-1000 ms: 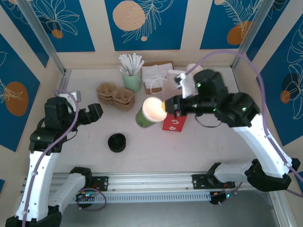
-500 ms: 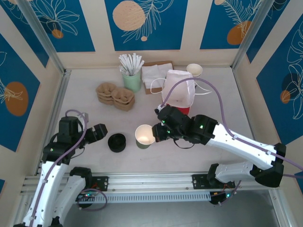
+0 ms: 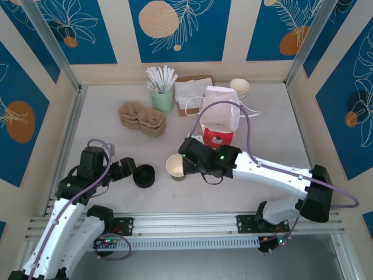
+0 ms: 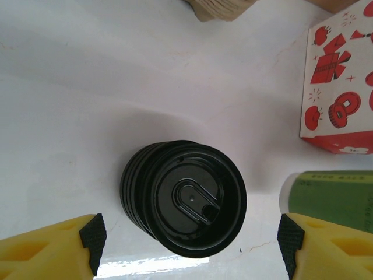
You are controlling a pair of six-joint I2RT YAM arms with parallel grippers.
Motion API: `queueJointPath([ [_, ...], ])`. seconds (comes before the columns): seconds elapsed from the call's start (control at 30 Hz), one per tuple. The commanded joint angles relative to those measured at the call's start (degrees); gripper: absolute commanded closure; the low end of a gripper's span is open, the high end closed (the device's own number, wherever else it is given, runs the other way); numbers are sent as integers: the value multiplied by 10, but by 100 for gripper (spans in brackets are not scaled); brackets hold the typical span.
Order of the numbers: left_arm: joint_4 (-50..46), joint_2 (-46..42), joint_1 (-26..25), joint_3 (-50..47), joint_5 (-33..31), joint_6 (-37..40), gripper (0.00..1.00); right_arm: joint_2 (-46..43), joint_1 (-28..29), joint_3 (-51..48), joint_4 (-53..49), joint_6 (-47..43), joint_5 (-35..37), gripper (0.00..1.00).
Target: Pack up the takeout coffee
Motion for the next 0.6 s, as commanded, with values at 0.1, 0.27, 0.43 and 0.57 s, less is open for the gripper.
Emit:
queueJointPath([
  [0.1, 28, 22, -54, -18, -56, -25, 21, 29, -18, -13, 35, 23, 14, 100],
  [0.27, 46, 47, -65, -24, -70, -33, 21, 43, -36, -23, 53, 28, 3, 100],
  [0.43, 69, 69, -72, -29, -73, -36, 21, 49, -51, -37, 73, 30, -19, 100],
  [0.57, 66, 88, -82, -31, -93, -41, 22, 58, -60, -42, 79, 32, -30, 100],
])
